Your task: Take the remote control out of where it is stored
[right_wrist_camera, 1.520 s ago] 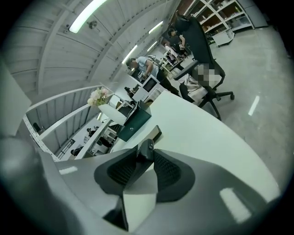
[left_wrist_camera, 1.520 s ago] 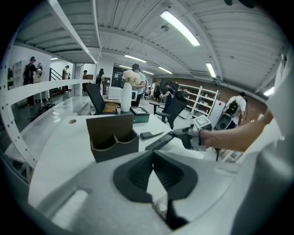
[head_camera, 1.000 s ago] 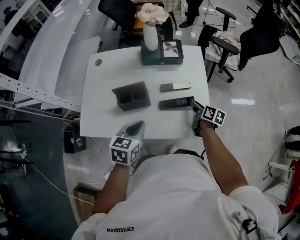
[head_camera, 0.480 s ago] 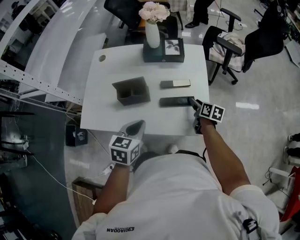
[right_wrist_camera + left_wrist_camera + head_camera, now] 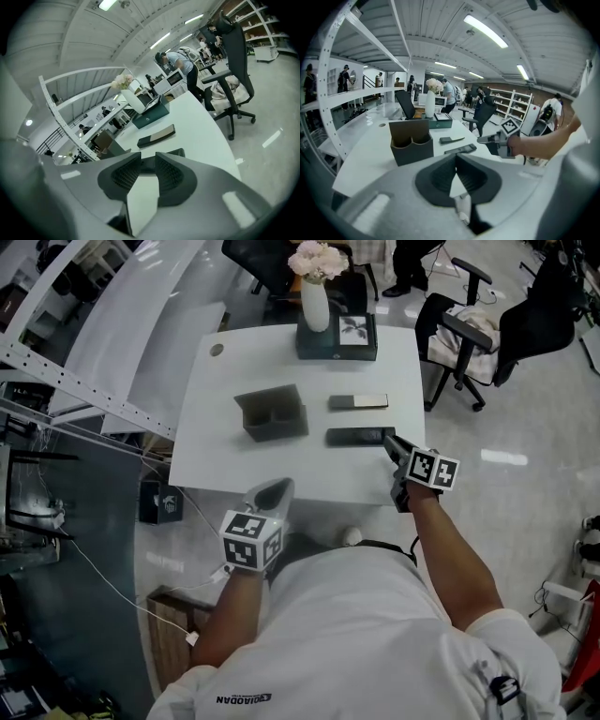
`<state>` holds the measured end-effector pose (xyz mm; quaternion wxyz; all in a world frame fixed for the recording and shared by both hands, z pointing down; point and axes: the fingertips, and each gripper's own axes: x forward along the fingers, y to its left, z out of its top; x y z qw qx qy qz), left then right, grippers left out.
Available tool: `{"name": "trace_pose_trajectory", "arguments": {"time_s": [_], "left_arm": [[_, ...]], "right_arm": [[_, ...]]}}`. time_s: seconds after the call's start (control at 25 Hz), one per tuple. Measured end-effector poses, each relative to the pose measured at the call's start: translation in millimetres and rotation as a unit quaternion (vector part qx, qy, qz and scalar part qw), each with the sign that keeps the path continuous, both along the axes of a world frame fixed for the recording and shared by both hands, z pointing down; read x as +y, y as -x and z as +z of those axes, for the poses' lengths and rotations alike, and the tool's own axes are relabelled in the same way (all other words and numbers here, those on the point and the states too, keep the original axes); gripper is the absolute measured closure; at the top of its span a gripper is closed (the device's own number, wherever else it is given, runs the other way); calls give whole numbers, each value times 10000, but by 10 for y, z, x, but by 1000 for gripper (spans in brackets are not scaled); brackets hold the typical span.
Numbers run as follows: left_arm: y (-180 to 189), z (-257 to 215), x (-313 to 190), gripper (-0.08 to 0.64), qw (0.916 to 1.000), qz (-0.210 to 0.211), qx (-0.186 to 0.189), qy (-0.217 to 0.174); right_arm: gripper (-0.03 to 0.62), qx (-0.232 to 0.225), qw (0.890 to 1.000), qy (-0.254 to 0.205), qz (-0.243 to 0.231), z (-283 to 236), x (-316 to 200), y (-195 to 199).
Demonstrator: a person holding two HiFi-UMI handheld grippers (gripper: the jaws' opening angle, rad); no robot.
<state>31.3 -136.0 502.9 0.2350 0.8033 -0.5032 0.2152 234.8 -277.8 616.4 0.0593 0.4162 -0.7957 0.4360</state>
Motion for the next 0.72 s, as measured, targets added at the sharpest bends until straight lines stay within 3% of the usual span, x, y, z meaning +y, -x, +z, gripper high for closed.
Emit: {"name": "trace_pose_trajectory", "arguments": {"time_s": [0.32, 0.72], "left_arm": [[137, -131, 95, 557, 9998, 55, 148, -134], [562, -329, 449, 557, 9985, 266, 366, -303]], "right_arm": [[583, -393, 9944, -744, -646, -724, 479, 425], [588, -210, 9804, -1454, -1312, -1314, 1348, 1363]]}}
